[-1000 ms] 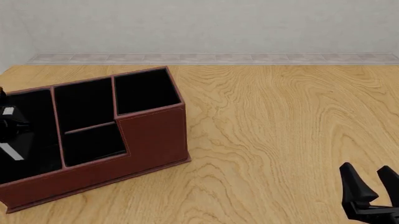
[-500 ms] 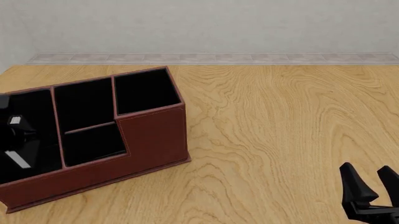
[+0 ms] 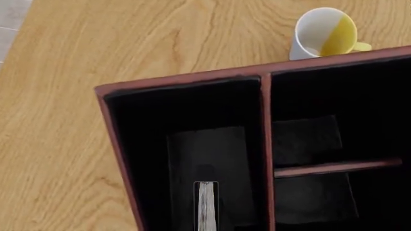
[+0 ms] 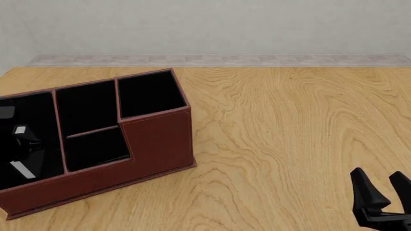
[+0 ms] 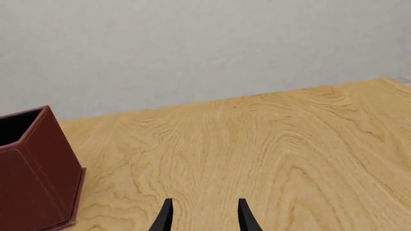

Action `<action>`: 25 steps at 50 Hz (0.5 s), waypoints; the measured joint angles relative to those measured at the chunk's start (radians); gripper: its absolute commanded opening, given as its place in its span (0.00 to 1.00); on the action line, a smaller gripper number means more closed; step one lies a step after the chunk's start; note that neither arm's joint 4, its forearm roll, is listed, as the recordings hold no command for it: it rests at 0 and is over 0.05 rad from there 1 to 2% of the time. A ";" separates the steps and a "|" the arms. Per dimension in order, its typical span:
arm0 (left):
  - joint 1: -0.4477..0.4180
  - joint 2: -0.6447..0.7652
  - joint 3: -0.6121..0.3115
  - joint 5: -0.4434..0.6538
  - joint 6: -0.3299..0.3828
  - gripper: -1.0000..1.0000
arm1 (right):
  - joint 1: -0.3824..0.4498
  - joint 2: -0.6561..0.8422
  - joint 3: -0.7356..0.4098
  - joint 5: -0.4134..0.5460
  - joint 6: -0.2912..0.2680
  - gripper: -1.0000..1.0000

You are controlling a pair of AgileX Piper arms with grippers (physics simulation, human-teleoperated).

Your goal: Pick up the book and place it in the left compartment of the caddy.

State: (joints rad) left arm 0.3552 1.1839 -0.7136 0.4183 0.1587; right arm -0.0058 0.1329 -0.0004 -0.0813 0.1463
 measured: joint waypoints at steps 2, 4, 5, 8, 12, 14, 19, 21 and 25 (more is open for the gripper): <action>-0.001 0.001 0.003 -0.004 -0.001 0.00 | 0.000 0.000 0.000 0.000 0.000 1.00; -0.002 0.003 0.007 -0.007 -0.002 0.00 | -0.001 -0.001 0.000 0.001 0.000 1.00; -0.002 0.003 0.008 -0.009 -0.003 0.00 | -0.001 -0.002 0.000 0.002 0.000 1.00; -0.003 0.005 0.012 -0.013 -0.004 0.00 | -0.001 -0.004 0.000 0.003 0.001 1.00; -0.004 0.007 0.017 -0.018 -0.007 0.00 | -0.001 -0.004 0.000 0.003 0.001 1.00; -0.004 0.007 0.020 -0.021 -0.007 0.00 | -0.002 -0.005 0.000 0.004 0.001 1.00; -0.006 0.009 0.025 -0.027 -0.009 0.00 | -0.002 -0.007 0.000 0.005 0.001 1.00; -0.007 0.011 0.027 -0.030 -0.010 0.00 | -0.002 -0.007 0.000 0.005 0.001 1.00; -0.009 0.014 0.032 -0.038 -0.012 0.00 | -0.003 -0.007 0.000 0.005 0.001 1.00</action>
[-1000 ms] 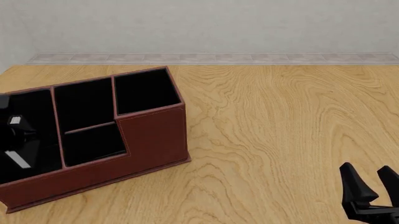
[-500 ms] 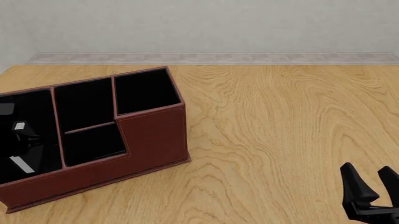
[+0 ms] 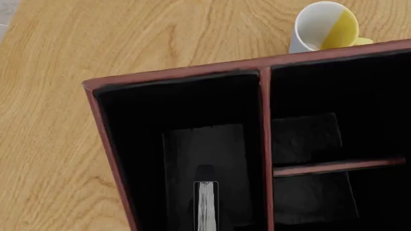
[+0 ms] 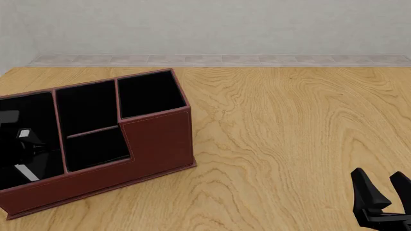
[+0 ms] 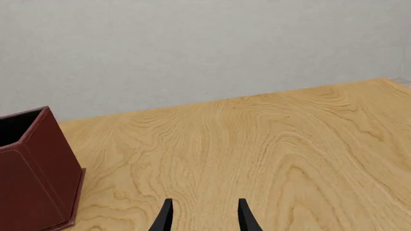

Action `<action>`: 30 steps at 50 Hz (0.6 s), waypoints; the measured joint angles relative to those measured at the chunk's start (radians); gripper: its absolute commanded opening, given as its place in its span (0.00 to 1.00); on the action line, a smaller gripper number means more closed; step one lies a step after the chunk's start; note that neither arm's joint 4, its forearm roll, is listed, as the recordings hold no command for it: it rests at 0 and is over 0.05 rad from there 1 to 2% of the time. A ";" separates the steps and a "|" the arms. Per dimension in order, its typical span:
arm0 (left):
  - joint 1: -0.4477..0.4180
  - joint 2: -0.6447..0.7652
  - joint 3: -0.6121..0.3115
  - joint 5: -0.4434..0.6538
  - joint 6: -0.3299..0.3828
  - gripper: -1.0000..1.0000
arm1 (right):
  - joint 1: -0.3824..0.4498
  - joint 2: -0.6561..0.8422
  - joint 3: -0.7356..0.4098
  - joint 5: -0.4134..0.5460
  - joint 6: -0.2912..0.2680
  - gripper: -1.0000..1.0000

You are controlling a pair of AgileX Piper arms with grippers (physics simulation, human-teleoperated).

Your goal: Pick up the book and place it in the left compartment of the caddy.

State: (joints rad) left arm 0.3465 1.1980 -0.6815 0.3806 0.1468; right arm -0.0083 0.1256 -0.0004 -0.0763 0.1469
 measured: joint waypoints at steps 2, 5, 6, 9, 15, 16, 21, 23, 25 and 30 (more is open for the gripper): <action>-0.001 0.001 0.003 -0.004 -0.001 0.00 | 0.000 0.000 0.000 0.000 0.000 1.00; -0.003 0.004 0.007 -0.010 -0.001 0.00 | 0.000 0.000 0.000 0.000 -0.001 1.00; -0.003 0.004 0.009 -0.012 -0.001 0.00 | 0.000 0.000 0.000 0.000 -0.001 1.00; -0.002 0.007 0.012 -0.019 0.001 0.00 | 0.000 0.000 0.000 0.000 -0.002 1.00; 0.002 0.013 0.018 -0.031 0.006 0.00 | 0.000 0.002 0.000 -0.002 -0.003 1.00; 0.002 0.014 0.019 -0.033 0.006 0.00 | 0.000 0.003 0.000 -0.002 -0.003 1.00; 0.003 0.018 0.024 -0.043 0.009 0.00 | 0.000 0.004 0.000 -0.003 -0.004 1.00; 0.004 0.019 0.026 -0.046 0.011 0.00 | 0.000 0.005 0.000 -0.003 -0.004 1.00; 0.004 0.021 0.028 -0.050 0.012 0.00 | 0.000 0.005 0.000 -0.004 -0.004 1.00; 0.005 0.025 0.032 -0.059 0.015 0.00 | 0.000 0.007 0.000 -0.005 -0.003 1.00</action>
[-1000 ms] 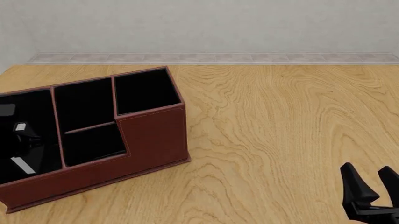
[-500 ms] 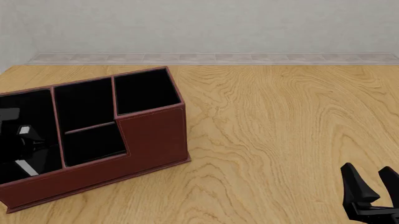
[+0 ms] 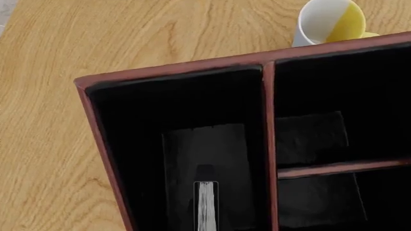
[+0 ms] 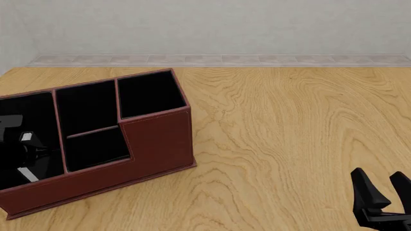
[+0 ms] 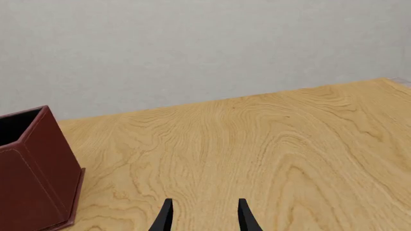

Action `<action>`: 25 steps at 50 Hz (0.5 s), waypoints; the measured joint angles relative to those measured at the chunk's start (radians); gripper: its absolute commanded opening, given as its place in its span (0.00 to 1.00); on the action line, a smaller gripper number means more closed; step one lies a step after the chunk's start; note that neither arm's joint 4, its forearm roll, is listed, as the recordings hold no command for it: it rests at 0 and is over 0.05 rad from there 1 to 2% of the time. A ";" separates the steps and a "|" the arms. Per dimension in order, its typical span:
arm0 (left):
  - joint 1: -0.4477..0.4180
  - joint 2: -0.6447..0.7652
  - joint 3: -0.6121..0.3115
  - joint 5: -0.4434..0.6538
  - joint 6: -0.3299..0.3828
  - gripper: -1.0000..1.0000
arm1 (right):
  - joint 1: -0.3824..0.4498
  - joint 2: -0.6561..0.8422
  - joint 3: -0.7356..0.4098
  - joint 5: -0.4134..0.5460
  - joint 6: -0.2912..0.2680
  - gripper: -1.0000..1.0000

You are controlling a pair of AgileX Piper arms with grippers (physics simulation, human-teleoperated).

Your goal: Pick up the book and place it in the left compartment of the caddy.

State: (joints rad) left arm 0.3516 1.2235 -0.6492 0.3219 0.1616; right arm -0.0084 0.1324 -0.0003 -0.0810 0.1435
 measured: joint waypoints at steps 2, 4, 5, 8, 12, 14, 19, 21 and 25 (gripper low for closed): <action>0.000 0.002 0.002 -0.003 0.000 0.00 | 0.000 0.001 0.000 0.000 0.000 1.00; 0.000 0.003 0.004 -0.006 0.001 0.00 | 0.000 0.001 0.000 -0.001 0.000 1.00; 0.000 0.004 0.004 -0.008 0.001 0.00 | 0.000 0.001 0.000 -0.001 0.000 1.00; 0.000 0.006 0.006 -0.012 0.001 0.00 | 0.000 0.002 0.000 -0.001 0.000 1.00; 0.001 0.008 0.009 -0.016 0.002 0.00 | 0.000 0.003 0.000 -0.002 -0.001 1.00; 0.002 0.008 0.010 -0.018 0.003 0.00 | 0.001 0.004 0.000 -0.002 -0.001 1.00; 0.004 0.009 0.014 -0.023 0.005 0.00 | 0.001 0.004 0.000 -0.003 -0.002 1.00; 0.005 0.009 0.015 -0.025 0.006 0.00 | 0.001 0.004 0.000 -0.003 -0.002 1.00; 0.005 0.008 0.019 -0.028 0.008 0.00 | 0.001 0.004 0.000 -0.003 -0.002 1.00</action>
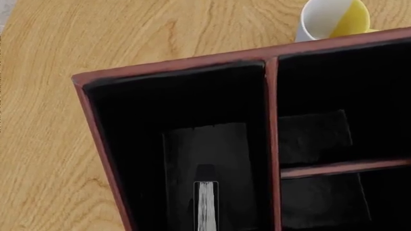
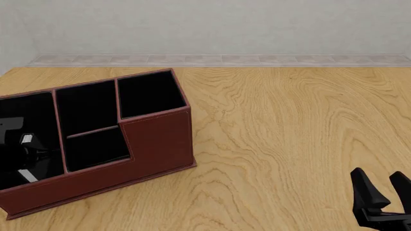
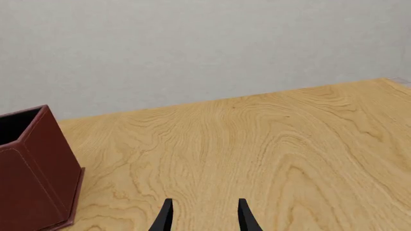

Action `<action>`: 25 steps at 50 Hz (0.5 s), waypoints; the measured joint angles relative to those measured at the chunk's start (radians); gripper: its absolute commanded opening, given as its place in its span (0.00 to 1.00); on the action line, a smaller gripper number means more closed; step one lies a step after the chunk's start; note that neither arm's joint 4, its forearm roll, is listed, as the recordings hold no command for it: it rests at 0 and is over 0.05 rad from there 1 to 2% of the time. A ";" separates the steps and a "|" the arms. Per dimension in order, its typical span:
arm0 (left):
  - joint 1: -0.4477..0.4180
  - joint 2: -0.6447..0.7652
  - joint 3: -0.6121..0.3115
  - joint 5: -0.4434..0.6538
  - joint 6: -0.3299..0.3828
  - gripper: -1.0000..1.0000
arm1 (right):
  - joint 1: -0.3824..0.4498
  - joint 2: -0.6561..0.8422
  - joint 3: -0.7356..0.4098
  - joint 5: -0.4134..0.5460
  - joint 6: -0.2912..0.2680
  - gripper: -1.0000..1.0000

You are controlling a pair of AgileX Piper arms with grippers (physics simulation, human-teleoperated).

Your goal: Pick up the book and place it in the left compartment of the caddy.

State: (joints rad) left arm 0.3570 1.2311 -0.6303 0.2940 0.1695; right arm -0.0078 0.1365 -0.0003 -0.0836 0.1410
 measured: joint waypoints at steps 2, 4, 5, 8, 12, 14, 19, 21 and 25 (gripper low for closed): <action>0.000 0.000 0.001 -0.001 0.001 0.00 | 0.000 0.000 0.000 0.000 0.000 1.00; 0.001 -0.001 0.002 -0.002 0.002 0.00 | 0.000 -0.001 0.000 0.001 0.000 1.00; 0.001 -0.001 0.003 -0.003 0.002 0.00 | 0.000 -0.001 0.000 0.001 0.000 1.00; 0.001 -0.001 0.004 -0.004 0.003 0.00 | 0.000 -0.002 0.000 0.001 0.000 1.00; 0.001 -0.001 0.005 -0.006 0.004 0.00 | 0.000 -0.003 0.000 0.003 0.000 1.00; 0.001 -0.001 0.006 -0.006 0.004 0.00 | 0.000 -0.004 0.000 0.003 0.000 1.00; 0.000 -0.001 0.008 -0.008 0.004 0.00 | 0.000 -0.005 0.000 0.004 0.000 1.00; 0.000 -0.001 0.009 -0.008 0.004 0.00 | 0.000 -0.005 0.000 0.005 0.000 1.00; 0.001 0.000 0.010 -0.010 0.004 0.00 | 0.000 -0.006 0.000 0.006 0.000 1.00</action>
State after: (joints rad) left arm 0.3576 1.2309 -0.6201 0.2844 0.1736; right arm -0.0082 0.1300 -0.0004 -0.0780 0.1409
